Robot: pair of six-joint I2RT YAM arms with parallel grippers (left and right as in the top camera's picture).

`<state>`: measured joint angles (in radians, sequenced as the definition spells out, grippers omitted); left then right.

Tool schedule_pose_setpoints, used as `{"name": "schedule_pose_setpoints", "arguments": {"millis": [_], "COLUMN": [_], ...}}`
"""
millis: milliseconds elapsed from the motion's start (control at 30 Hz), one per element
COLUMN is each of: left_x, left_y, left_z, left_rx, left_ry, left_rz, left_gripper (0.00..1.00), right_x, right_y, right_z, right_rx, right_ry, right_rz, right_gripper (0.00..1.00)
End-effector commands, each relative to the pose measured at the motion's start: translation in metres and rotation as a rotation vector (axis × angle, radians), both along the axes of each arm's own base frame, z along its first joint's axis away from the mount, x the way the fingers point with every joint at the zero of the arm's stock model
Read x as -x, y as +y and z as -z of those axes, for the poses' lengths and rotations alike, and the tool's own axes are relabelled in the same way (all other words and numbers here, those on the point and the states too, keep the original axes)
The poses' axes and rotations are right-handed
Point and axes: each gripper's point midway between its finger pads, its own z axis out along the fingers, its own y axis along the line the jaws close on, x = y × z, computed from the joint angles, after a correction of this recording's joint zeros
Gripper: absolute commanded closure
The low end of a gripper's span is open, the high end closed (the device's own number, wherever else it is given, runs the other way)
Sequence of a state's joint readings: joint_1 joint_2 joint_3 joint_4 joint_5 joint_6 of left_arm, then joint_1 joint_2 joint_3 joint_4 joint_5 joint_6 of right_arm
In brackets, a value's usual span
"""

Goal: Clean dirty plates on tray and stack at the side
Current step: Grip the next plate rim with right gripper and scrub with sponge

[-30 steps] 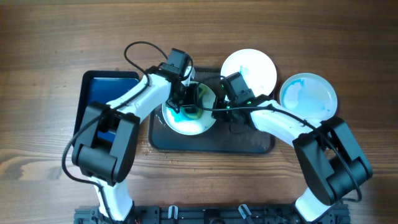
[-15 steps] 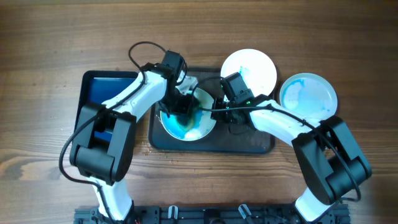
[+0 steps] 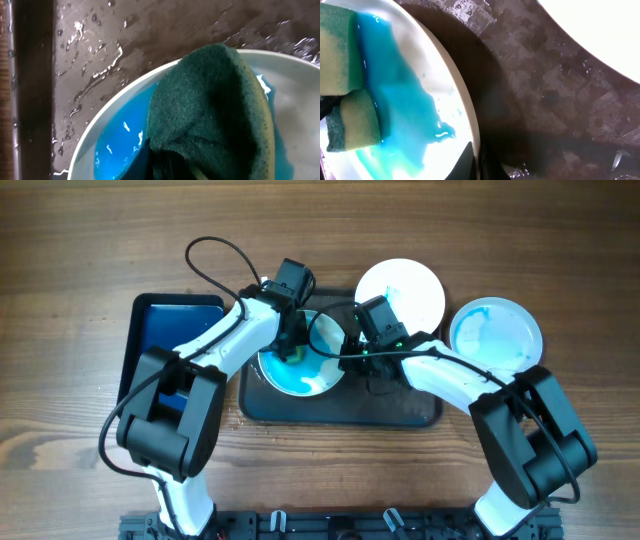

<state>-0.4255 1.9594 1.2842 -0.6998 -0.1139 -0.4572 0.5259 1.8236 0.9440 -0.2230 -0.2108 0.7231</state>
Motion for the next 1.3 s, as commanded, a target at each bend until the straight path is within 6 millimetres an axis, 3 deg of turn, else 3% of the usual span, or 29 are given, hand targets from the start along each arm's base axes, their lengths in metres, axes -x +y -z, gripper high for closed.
{"name": "schedule_pose_setpoints", "arguments": {"millis": [0,67,133,200,300,333,367,400,467,567,633,700,733,800,867,933,1000,1067,1100,1133,1167,1200,1267], "left_x": [0.040,0.063,0.082,0.085,0.062,0.045,0.019,-0.005,-0.018,-0.005,0.016,0.049,0.070,0.095,0.101,0.094,0.078,0.037,0.019,0.002,-0.002,-0.002,0.002], "left_y": [-0.020,-0.058,-0.082,-0.088,-0.082,-0.069,-0.039,0.006,0.065,0.078,0.059,0.002,-0.038,-0.081,-0.094,-0.094,-0.085,-0.046,-0.017,0.028,0.059,0.072,0.077], "left_z": [0.019,0.006,-0.011,-0.016,-0.009,-0.001,0.011,0.017,0.011,0.010,0.018,0.021,0.011,-0.012,-0.022,-0.021,-0.010,0.013,0.019,0.016,0.009,0.004,0.003], "left_rx": [0.183,0.418,0.599,0.648,0.583,0.488,0.316,0.102,-0.153,-0.220,-0.147,0.116,0.330,0.601,0.689,0.682,0.586,0.290,0.124,-0.099,-0.242,-0.304,-0.328], "left_ry": [0.207,0.279,0.308,0.302,0.223,0.182,0.120,0.041,-0.060,-0.029,0.093,0.257,0.312,0.321,0.302,0.275,0.240,0.164,0.108,0.022,-0.044,-0.077,-0.070], "left_rz": [0.184,0.378,0.526,0.571,0.542,0.458,0.289,0.052,-0.210,-0.247,-0.137,0.181,0.396,0.644,0.722,0.728,0.672,0.406,0.240,-0.006,-0.180,-0.253,-0.269], "left_gripper": [0.96,0.96,0.96,0.96,0.96,0.96,0.96,0.96,0.96,0.96,0.96,0.96,0.96,0.96,0.96,0.96,0.96,0.96,0.96,0.96,0.96,0.96,0.96], "right_x": [0.003,0.003,0.003,0.003,0.003,0.003,0.003,0.003,0.003,0.003,0.002,0.002,0.002,0.002,0.003,0.002,0.002,0.002,0.002,0.002,0.003,0.003,0.003], "right_y": [-0.003,-0.002,-0.002,-0.002,-0.002,-0.002,-0.002,-0.002,-0.002,-0.002,-0.002,-0.002,-0.002,-0.002,-0.002,-0.002,-0.002,-0.002,-0.002,-0.002,-0.002,-0.002,-0.002], "right_z": [0.007,0.007,0.007,0.007,0.007,0.007,0.007,0.007,0.007,0.007,0.007,0.007,0.007,0.007,0.007,0.007,0.007,0.007,0.007,0.007,0.007,0.007,0.007], "right_rx": [0.014,0.013,0.013,0.013,0.013,0.013,0.013,0.013,0.013,0.013,0.011,0.010,0.010,0.011,0.012,0.012,0.012,0.012,0.012,0.012,0.012,0.012,0.012], "right_ry": [0.026,0.026,0.026,0.026,0.026,0.026,0.026,0.026,0.025,0.025,0.021,0.022,0.022,0.022,0.024,0.024,0.024,0.024,0.024,0.024,0.024,0.025,0.024], "right_rz": [0.003,0.003,0.003,0.003,0.003,0.003,0.003,0.003,0.003,0.003,0.003,0.003,0.003,0.003,0.003,0.003,0.003,0.003,0.003,0.003,0.002,0.003,0.002], "right_gripper": [0.96,0.96,0.96,0.96,0.96,0.96,0.96,0.96,0.96,0.96,0.96,0.96,0.96,0.96,0.96,0.96,0.96,0.96,0.96,0.96,0.96,0.96,0.95]}}
